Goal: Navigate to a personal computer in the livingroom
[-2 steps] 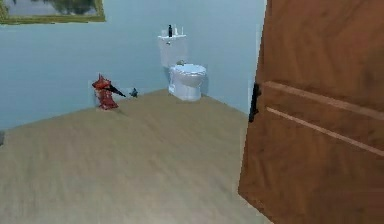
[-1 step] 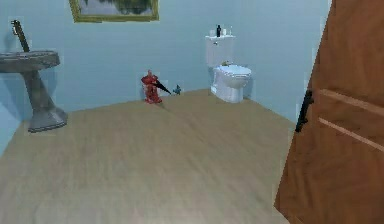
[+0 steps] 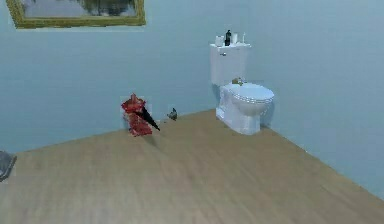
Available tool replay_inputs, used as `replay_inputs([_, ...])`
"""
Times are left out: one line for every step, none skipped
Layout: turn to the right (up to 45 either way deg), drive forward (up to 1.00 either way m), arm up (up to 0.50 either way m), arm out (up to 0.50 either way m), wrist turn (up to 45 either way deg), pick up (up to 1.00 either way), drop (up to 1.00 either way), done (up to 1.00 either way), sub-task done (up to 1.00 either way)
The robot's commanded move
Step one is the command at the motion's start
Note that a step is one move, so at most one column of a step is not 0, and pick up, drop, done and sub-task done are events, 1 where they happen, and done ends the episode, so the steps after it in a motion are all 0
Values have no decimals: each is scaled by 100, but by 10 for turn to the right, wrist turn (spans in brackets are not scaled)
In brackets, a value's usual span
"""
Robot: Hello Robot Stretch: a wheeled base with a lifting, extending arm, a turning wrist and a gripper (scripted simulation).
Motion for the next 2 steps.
replay_inputs([330, 0, 0, 0, 0, 0, 0, 0, 0])
replay_inputs([0, 30, 0, 0, 0, 0, 0, 0, 0])
